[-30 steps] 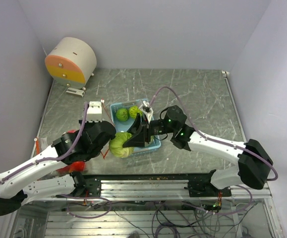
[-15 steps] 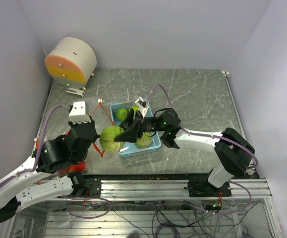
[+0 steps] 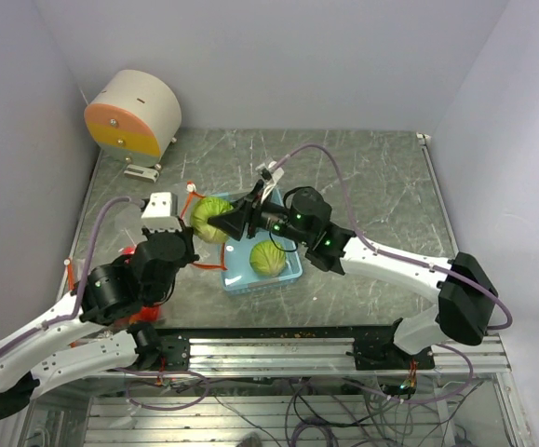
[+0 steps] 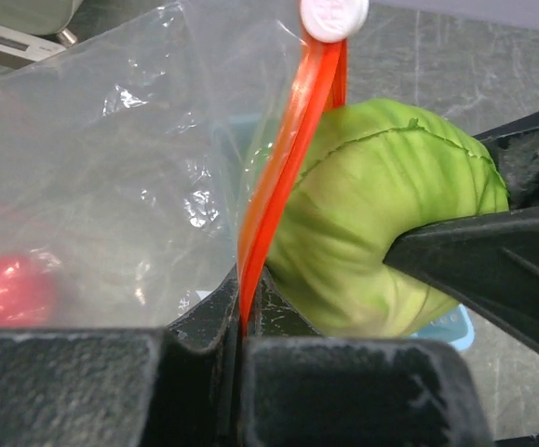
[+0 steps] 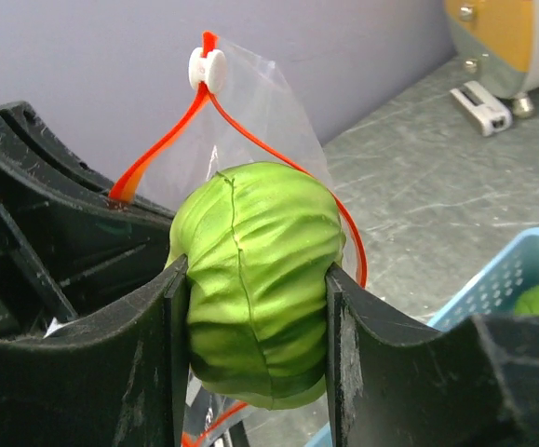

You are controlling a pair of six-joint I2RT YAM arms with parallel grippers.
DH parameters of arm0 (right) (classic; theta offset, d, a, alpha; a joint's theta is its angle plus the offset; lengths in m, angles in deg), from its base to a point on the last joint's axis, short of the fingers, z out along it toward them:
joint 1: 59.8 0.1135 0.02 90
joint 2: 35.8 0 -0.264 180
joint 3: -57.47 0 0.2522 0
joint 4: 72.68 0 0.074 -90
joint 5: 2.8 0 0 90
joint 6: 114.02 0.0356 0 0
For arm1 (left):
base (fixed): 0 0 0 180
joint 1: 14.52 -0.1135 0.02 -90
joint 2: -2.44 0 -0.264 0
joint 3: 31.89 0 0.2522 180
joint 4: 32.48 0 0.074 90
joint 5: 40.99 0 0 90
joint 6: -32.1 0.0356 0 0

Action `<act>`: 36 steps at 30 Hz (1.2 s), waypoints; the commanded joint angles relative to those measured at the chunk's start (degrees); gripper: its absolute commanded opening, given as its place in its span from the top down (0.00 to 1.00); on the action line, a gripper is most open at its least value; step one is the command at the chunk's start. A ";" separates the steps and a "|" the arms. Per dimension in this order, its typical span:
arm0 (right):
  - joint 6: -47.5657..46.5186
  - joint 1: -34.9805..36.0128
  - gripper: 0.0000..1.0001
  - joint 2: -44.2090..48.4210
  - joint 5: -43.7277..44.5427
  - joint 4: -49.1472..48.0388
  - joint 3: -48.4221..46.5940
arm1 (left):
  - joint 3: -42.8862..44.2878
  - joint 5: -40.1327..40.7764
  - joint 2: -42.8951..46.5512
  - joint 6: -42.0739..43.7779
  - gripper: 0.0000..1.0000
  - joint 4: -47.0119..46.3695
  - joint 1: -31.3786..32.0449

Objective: Place the food in the zip-top bag and seal the zipper
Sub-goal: Place the fake vegetable in the zipper food storage bag.

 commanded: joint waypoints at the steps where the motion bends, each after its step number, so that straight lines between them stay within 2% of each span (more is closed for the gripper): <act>1: -4.36 4.13 1.00 -0.77 12.94 7.57 -4.13 | -1.13 -3.98 -2.48 -0.11 0.93 -7.62 -0.14; 8: -10.91 13.93 1.00 -3.59 35.93 14.70 -5.09 | 0.44 -3.56 -4.08 1.36 0.93 -12.89 -0.12; 12: -12.38 17.22 1.00 -7.74 48.31 21.20 -7.97 | 0.04 -4.44 -3.42 0.92 0.93 -15.97 -0.16; 18: -11.83 17.44 0.98 -10.93 56.94 24.40 -9.60 | -0.34 -7.72 -2.23 -1.07 0.93 -17.07 -0.18; 20: -13.34 17.46 0.90 -9.68 56.45 21.21 -8.49 | -1.26 -7.91 -1.67 -1.73 0.93 -17.12 -0.18; 25: -15.09 17.44 0.66 -3.36 45.59 11.77 -3.96 | -4.31 -7.65 -1.16 -4.35 0.93 -15.64 -0.20; 28: -15.92 17.50 0.46 0.01 41.42 8.26 -1.59 | -6.29 -7.27 0.03 -6.08 0.93 -14.89 -0.19; 31: -17.21 17.44 0.23 2.11 37.86 5.97 -0.07 | -7.91 -6.63 1.34 -7.47 0.93 -14.31 -0.13; 35: -19.22 17.44 0.03 5.47 34.33 6.58 0.08 | -6.78 -4.69 1.85 -7.80 0.93 -10.99 -0.20; 36: -19.74 17.44 0.00 6.73 33.15 7.11 0.09 | -5.89 -3.80 1.95 -7.67 0.93 -9.47 -0.16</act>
